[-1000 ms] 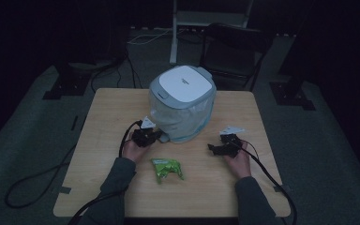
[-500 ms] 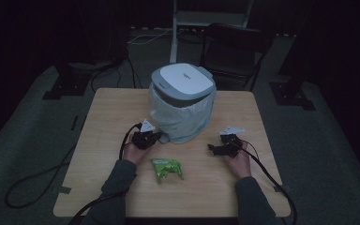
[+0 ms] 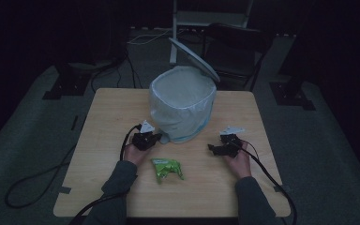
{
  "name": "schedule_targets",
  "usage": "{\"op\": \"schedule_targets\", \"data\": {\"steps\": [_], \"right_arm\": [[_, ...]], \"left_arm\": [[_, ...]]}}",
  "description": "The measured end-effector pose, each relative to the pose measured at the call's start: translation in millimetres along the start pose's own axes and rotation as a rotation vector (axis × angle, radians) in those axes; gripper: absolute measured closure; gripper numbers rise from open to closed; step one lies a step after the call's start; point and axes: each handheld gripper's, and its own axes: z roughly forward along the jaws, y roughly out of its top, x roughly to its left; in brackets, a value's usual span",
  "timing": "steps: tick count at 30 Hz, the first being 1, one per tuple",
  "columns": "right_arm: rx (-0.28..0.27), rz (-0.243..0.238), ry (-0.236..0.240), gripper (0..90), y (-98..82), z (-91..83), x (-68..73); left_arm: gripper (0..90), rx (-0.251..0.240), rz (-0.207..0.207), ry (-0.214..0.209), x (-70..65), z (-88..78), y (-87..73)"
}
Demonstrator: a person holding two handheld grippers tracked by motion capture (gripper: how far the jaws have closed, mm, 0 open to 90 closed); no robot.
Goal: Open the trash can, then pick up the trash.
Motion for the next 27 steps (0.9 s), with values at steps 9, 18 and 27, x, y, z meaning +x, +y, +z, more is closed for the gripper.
{"op": "schedule_targets", "data": {"steps": [9, 18, 27], "right_arm": [[-0.001, 0.000, 0.000, 20.2, -0.1, -0.1, 0.1], [-0.004, -0.006, 0.005, 24.3, -1.7, -1.9, 1.4], [0.002, -0.003, 0.008, 43.5, -4.2, -10.0, 4.4]], "left_arm": [[90.0, -0.001, -0.016, 0.003, 0.9, 0.0, -0.2], [90.0, -0.002, -0.015, 0.005, 0.5, -0.1, -0.2], [90.0, 0.000, -0.007, 0.015, -0.8, -0.3, -0.3]]}}
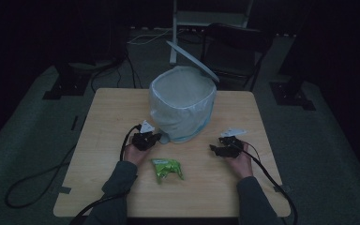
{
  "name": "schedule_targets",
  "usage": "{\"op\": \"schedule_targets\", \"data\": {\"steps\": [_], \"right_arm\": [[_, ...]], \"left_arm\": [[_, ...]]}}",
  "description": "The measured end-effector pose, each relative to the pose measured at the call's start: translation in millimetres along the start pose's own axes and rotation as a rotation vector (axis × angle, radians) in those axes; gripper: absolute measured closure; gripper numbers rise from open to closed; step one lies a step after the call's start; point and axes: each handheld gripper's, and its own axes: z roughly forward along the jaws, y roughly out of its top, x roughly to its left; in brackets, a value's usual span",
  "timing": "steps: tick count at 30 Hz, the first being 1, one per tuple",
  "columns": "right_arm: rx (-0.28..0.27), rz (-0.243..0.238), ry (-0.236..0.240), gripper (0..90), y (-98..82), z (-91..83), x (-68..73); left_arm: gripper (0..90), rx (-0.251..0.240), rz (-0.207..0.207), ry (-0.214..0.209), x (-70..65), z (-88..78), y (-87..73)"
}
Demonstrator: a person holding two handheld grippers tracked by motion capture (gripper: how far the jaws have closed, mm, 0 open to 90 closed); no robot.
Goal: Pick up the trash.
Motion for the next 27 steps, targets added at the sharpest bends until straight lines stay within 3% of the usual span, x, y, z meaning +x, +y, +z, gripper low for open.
{"op": "schedule_targets", "data": {"steps": [4, 8, 9, 14, 17, 27], "right_arm": [[0.016, 0.003, 0.005, 50.4, -0.7, -4.2, 0.4], [0.026, 0.024, 0.045, 51.3, -0.1, -6.7, -0.1], [0.032, 0.002, 0.049, 51.3, 1.4, -9.8, 3.7], [0.015, -0.007, 0.061, 51.3, 4.8, -15.6, 8.2], [-0.006, -0.040, 0.079, 51.6, 9.9, -27.5, 18.1], [-0.030, -0.077, 0.124, 51.3, 18.6, -39.9, 36.2]], "left_arm": [[90.0, 0.000, -0.002, -0.001, 0.1, 0.0, 0.0], [90.0, 0.000, -0.001, -0.001, 0.1, 0.0, 0.0], [90.0, 0.000, -0.001, 0.000, 0.1, 0.0, 0.0], [90.0, 0.000, 0.002, 0.002, -0.4, 0.0, 0.0], [90.0, 0.001, 0.002, 0.001, -0.3, 0.0, 0.0], [90.0, 0.000, 0.003, 0.003, -0.6, 0.0, 0.0]]}}
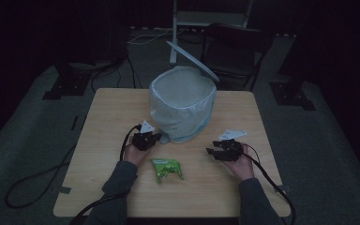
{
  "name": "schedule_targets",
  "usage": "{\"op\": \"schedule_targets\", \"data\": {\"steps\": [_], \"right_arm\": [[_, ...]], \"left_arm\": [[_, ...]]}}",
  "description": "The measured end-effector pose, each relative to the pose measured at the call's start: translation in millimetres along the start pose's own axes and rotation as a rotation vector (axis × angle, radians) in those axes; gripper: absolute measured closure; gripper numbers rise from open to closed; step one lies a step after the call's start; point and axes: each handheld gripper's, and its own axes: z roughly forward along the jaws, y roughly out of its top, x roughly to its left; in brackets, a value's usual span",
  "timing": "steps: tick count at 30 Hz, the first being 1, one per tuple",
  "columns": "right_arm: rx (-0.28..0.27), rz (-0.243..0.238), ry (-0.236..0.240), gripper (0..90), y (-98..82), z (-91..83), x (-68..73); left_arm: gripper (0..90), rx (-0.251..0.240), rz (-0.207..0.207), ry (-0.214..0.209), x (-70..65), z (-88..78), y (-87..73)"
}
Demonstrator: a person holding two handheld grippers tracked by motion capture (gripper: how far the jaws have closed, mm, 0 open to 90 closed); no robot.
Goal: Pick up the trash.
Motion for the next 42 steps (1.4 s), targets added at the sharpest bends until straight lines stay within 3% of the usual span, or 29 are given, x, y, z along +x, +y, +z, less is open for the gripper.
{"op": "schedule_targets", "data": {"steps": [9, 18, 20, 27, 40, 42], "right_arm": [[-0.023, -0.041, 0.045, 49.8, 10.5, -5.9, 19.2], [-0.032, -0.050, 0.082, 47.6, 17.9, -7.5, 31.1], [-0.046, -0.048, 0.111, 45.3, 19.5, -9.2, 33.6], [-0.059, -0.080, 0.142, 37.2, 27.1, -11.5, 49.5], [-0.049, -0.091, 0.253, 27.9, 32.3, -3.4, 71.2], [-0.041, -0.115, 0.269, 25.1, 34.4, -0.5, 79.4]], "left_arm": [[90.0, -0.001, 0.002, 0.004, -0.7, 0.0, 0.0], [90.0, 0.000, 0.004, 0.005, -0.9, 0.0, 0.0], [90.0, 0.000, 0.004, 0.006, -0.9, 0.0, 0.0], [90.0, -0.001, 0.005, 0.007, -1.1, 0.0, 0.0], [90.0, 0.000, 0.006, 0.007, -1.1, 0.0, 0.0], [90.0, -0.001, 0.006, 0.007, -1.2, 0.0, 0.0]]}}
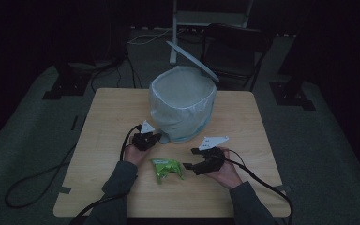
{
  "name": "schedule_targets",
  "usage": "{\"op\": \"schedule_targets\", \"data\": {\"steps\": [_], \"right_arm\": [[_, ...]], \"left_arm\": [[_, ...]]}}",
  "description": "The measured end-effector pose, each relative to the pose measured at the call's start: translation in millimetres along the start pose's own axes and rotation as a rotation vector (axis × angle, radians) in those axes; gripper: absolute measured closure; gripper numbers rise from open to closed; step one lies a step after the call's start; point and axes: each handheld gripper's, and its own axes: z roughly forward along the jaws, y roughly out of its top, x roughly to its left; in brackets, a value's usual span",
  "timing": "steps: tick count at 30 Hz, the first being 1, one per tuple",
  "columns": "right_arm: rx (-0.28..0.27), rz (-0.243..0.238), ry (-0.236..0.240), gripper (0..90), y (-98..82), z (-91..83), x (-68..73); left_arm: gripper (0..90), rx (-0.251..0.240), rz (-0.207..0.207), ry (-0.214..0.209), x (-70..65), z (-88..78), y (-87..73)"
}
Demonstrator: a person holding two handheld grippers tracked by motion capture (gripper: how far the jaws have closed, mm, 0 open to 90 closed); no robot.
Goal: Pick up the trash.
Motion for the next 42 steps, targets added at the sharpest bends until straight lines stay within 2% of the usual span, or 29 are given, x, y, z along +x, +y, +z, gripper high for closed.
{"op": "schedule_targets", "data": {"steps": [3, 11, 14, 18, 24, 27, 29, 31, 33, 37, 42], "right_arm": [[0.010, -0.014, 0.021, 24.7, 1.3, 7.0, 6.9], [0.060, -0.002, 0.068, 23.6, -5.0, 26.4, 10.9], [0.100, -0.035, 0.059, 23.3, -5.0, 34.6, 16.0], [0.161, -0.054, 0.013, 25.1, -9.0, 44.3, 16.4], [0.210, -0.033, 0.048, 42.5, -14.9, 47.4, 9.2], [0.217, -0.029, 0.060, 52.4, -15.9, 45.3, 7.1], [0.219, -0.029, 0.063, 55.8, -16.0, 44.2, 6.4], [0.223, -0.032, 0.063, 66.2, -16.4, 41.9, 5.3], [0.221, -0.060, 0.049, 73.5, -16.7, 41.4, 7.3], [0.212, -0.063, 0.033, 79.3, -15.7, 40.0, 7.6], [0.173, -0.059, -0.005, 80.9, -13.3, 32.4, 5.1]], "left_arm": [[90.0, 0.000, 0.002, 0.001, -0.1, 0.0, 0.0], [90.0, 0.000, 0.000, 0.000, 0.0, 0.0, 0.0], [90.0, 0.000, 0.001, 0.002, -0.2, 0.0, 0.0], [90.0, 0.000, 0.001, 0.002, -0.2, 0.0, 0.0], [90.0, 0.000, 0.000, 0.002, -0.1, -0.1, 0.0], [90.0, 0.000, 0.001, 0.002, -0.2, -0.1, 0.0], [90.0, 0.000, 0.001, 0.003, -0.3, 0.0, 0.0], [90.0, 0.000, 0.001, 0.003, -0.3, 0.0, 0.0], [90.0, 0.000, 0.001, 0.003, -0.3, 0.0, 0.0], [90.0, 0.000, 0.002, 0.004, -0.4, 0.0, 0.0], [90.0, 0.000, 0.001, 0.004, -0.4, -0.1, -0.1]]}}
